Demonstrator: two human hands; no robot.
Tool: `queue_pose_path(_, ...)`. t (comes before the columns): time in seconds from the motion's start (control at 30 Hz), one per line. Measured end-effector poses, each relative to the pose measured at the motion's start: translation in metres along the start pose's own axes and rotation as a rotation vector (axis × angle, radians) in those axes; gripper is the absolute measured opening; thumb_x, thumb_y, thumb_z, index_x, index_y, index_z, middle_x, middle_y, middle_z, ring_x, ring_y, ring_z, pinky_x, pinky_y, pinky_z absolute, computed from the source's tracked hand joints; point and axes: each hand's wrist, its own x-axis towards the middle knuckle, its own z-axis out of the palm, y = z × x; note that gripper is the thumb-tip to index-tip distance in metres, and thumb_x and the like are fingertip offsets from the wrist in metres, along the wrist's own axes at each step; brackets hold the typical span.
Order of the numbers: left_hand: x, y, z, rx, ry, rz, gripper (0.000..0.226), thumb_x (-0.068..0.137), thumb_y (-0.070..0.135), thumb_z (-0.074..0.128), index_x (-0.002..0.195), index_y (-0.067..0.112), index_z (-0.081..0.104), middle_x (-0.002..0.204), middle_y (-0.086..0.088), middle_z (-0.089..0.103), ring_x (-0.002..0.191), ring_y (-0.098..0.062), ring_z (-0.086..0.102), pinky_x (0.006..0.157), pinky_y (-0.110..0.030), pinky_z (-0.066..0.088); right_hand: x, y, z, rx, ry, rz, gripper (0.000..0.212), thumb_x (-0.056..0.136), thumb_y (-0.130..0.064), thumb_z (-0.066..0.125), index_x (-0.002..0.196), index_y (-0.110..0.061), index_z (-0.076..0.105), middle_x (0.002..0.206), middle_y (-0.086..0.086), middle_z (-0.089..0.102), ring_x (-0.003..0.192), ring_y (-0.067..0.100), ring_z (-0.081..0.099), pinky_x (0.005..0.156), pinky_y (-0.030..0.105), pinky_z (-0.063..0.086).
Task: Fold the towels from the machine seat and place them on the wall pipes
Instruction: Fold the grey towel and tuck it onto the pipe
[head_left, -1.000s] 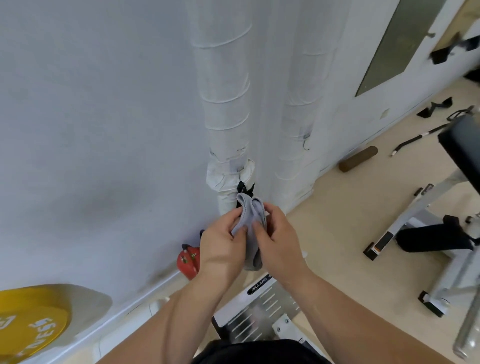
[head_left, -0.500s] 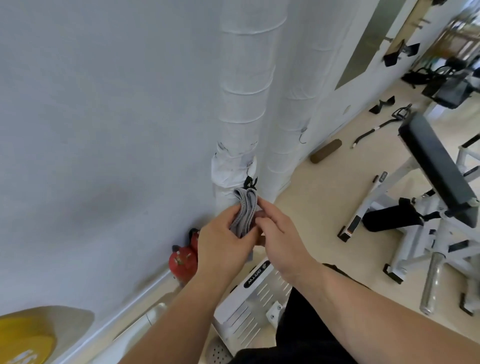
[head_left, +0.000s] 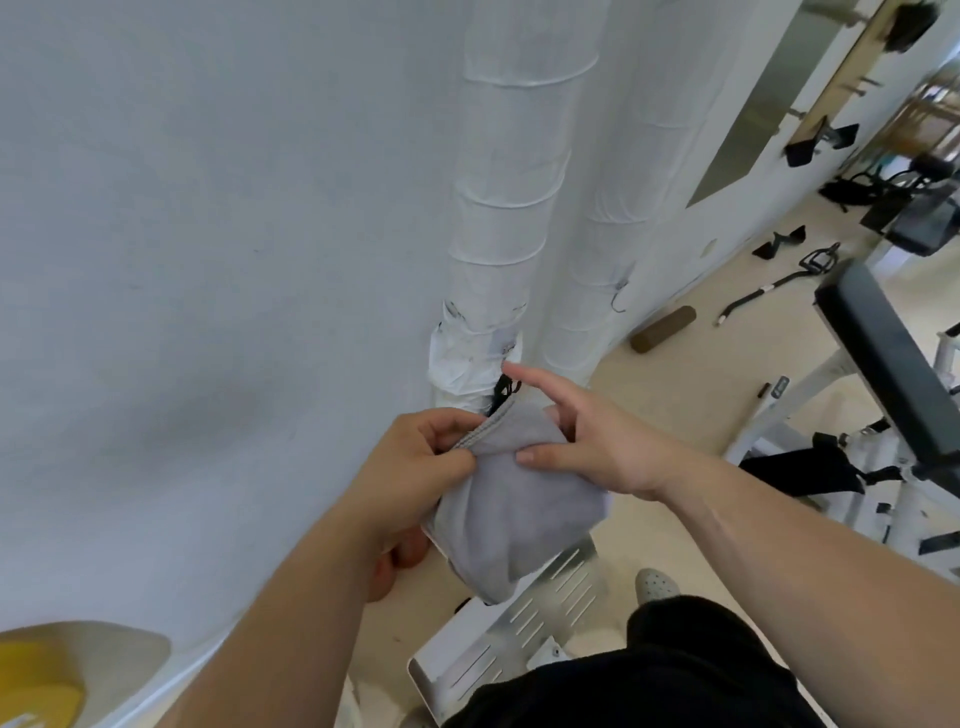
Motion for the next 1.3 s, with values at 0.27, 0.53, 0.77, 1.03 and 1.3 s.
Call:
queue_pose_path(0.27, 0.076, -0.024, 0.083, -0.259, 0.209, -0.114, 0.071, 0.084, -0.003, 0.073, 0.140, 0.033, 0.051, 0.096, -0.012, 0.076, 0.084, -0.022, 0.075, 0.063, -0.028, 0.057, 0.006, 0.071, -0.102, 0.354, 0.248, 0.074, 0.059, 0.104, -0.017, 0.054, 0.141, -0.060, 0.035, 0.111, 0.009, 0.075, 0.105, 0.026, 0.072, 0.094, 0.041, 0.058)
queue_pose_path(0.53, 0.221, -0.012, 0.261, -0.007, 0.610, -0.082, 0.061, 0.102, 0.016, 0.055, 0.135, 0.064, 0.040, 0.099, -0.028, 0.066, 0.084, -0.028, 0.068, 0.084, -0.049, 0.059, -0.013, 0.197, -0.280, 0.455, 0.147, 0.129, 0.045, 0.101, -0.005, 0.055, 0.126, -0.042, 0.061, 0.116, 0.005, 0.068, 0.096, 0.026, 0.068, 0.071, 0.042, 0.055)
queue_pose_path(0.77, 0.287, 0.017, 0.377, -0.048, 0.512, -0.125, 0.074, 0.086, 0.003, 0.076, 0.130, 0.058, 0.053, 0.128, 0.007, 0.065, 0.107, -0.011, 0.069, 0.079, -0.031, 0.060, -0.010, 0.249, -0.396, 0.575, 0.283, 0.139, 0.028, 0.100, -0.001, 0.053, 0.102, -0.016, 0.076, 0.084, -0.006, 0.073, 0.069, 0.005, 0.063, 0.056, 0.020, 0.048)
queue_pose_path(1.03, 0.303, 0.017, 0.407, 0.057, 0.638, -0.182, 0.066, 0.085, -0.013, 0.069, 0.124, 0.040, 0.063, 0.120, 0.005, 0.060, 0.093, -0.014, 0.063, 0.058, -0.018, 0.053, 0.013, 0.285, -0.431, 0.449, -0.110, 0.043, 0.074, 0.063, -0.014, 0.090, 0.126, -0.044, 0.065, 0.133, -0.001, 0.060, 0.118, 0.016, 0.065, 0.096, 0.041, 0.057)
queue_pose_path(1.3, 0.301, 0.003, 0.406, 0.206, 0.701, -0.234, 0.067, 0.076, -0.005, 0.081, 0.129, 0.032, 0.064, 0.123, 0.009, 0.062, 0.103, -0.003, 0.065, 0.080, -0.018, 0.056, 0.033, 0.288, -0.451, 0.068, -0.299, -0.090, 0.095, 0.064, -0.013, 0.094, 0.144, -0.037, 0.050, 0.141, -0.006, 0.055, 0.127, 0.007, 0.056, 0.109, 0.037, 0.048)
